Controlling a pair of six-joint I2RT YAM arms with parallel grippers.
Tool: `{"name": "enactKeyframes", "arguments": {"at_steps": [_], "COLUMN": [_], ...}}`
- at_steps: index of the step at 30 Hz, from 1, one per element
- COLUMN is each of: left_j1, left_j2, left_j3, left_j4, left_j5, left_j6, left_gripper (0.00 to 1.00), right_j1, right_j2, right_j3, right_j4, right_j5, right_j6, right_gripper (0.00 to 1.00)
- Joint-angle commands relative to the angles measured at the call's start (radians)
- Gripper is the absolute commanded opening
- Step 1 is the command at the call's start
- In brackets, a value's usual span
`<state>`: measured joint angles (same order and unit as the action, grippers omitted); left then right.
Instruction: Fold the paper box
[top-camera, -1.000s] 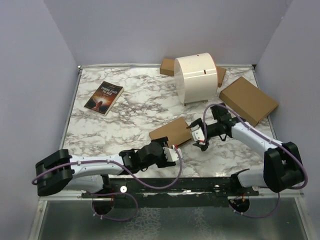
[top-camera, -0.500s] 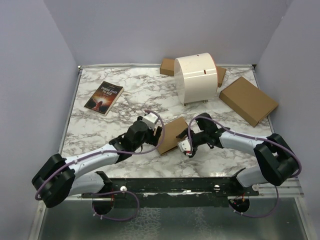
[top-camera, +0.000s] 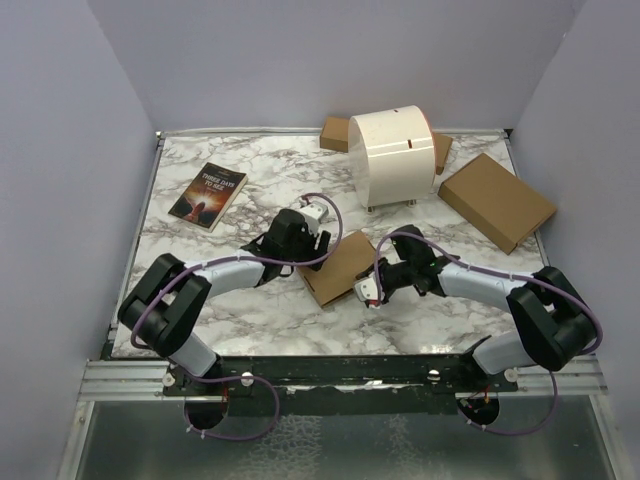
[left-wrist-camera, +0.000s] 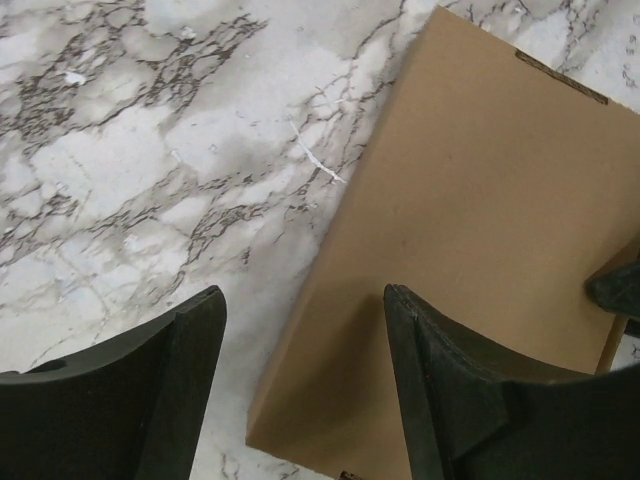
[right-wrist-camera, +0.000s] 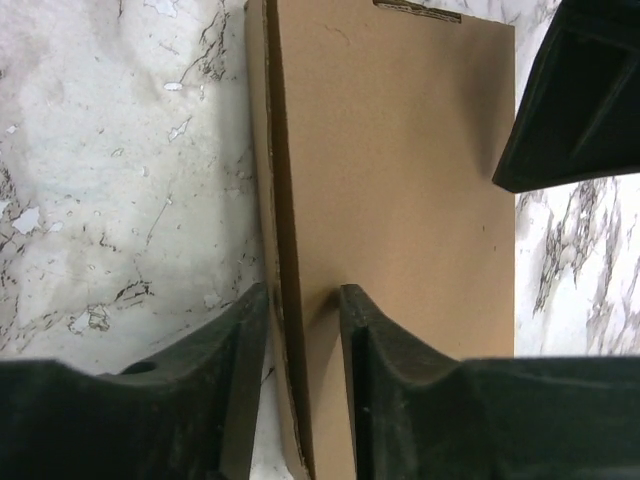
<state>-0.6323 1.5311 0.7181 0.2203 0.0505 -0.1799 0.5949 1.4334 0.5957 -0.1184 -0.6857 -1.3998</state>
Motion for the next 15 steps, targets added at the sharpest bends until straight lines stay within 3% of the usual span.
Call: {"name": "enactKeyframes", "arguments": {"at_steps": [1,8,13,15], "left_j1": [0.004,0.004,0.005,0.011], "left_j2": [0.055,0.074,0.068,0.055], "left_j3": [0.037,0.028,0.029,0.035], "left_j4": [0.036,0.044,0.039,0.033], "left_j5": [0.133,0.196,0.205,0.185], "left_j6": [0.037,0.025,0.026,0.011], "left_gripper": [0.63,0.52,0.53,0.55], "right_j1": [0.006,0.006,0.005,0.006], "right_j2": [0.014,0.021,0.013,-0.005], "right_j3": [0.015,0.044,0.059,0.076], "right_j4": [0.002,-0.039,-0.062,-0.094], "right_j5": [0.014,0.011,0.012,0.002], "right_j6": [0.010,0.028,0.050,0.071], "right_gripper": [0.27,0.09,0.10,0.20]}}
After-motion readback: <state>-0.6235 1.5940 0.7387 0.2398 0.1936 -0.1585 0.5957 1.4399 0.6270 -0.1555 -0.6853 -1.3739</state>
